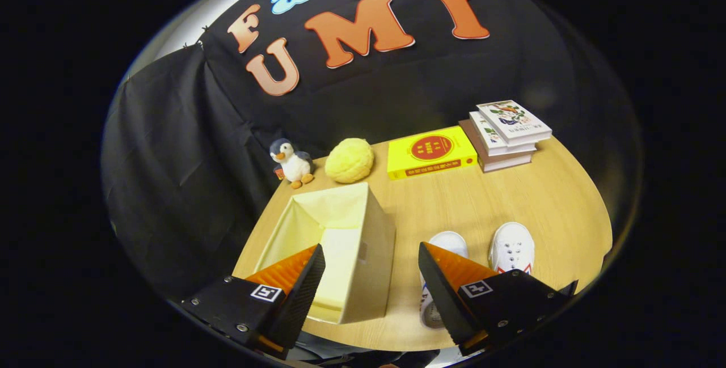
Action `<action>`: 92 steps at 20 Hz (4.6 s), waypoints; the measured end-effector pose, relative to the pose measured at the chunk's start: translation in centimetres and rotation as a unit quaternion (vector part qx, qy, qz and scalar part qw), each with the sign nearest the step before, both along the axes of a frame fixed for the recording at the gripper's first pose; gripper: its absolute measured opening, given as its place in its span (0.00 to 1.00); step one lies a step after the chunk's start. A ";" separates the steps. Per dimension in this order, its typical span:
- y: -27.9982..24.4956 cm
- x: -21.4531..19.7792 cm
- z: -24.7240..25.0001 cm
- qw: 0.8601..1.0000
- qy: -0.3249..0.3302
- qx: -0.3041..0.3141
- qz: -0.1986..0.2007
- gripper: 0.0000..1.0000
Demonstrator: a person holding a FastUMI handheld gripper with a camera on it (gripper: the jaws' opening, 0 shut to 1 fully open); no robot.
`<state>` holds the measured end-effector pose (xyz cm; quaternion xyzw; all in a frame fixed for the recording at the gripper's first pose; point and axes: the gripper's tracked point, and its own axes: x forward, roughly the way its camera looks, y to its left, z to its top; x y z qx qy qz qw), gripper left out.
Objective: Open the storage box then place both shoes into the box .Put the left shoe in first, then the right shoe, with the right side of both shoes facing outward in a uniform manner.
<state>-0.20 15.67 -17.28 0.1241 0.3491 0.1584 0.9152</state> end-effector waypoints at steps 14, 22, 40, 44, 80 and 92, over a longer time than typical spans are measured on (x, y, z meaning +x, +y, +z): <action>-7.5 -2.1 -12.0 0.990 0.119 -0.075 -0.019 0.84; -7.4 -1.6 -17.0 0.980 0.164 -0.109 0.007 0.71; -6.2 -1.3 -18.9 0.985 0.174 0.016 0.002 0.00; -5.8 -1.2 -17.7 0.988 0.155 0.028 0.003 0.00; -7.8 1.4 -17.7 0.969 0.185 -0.145 0.076 0.53; -6.1 1.9 -18.7 0.955 0.218 -0.137 0.149 0.17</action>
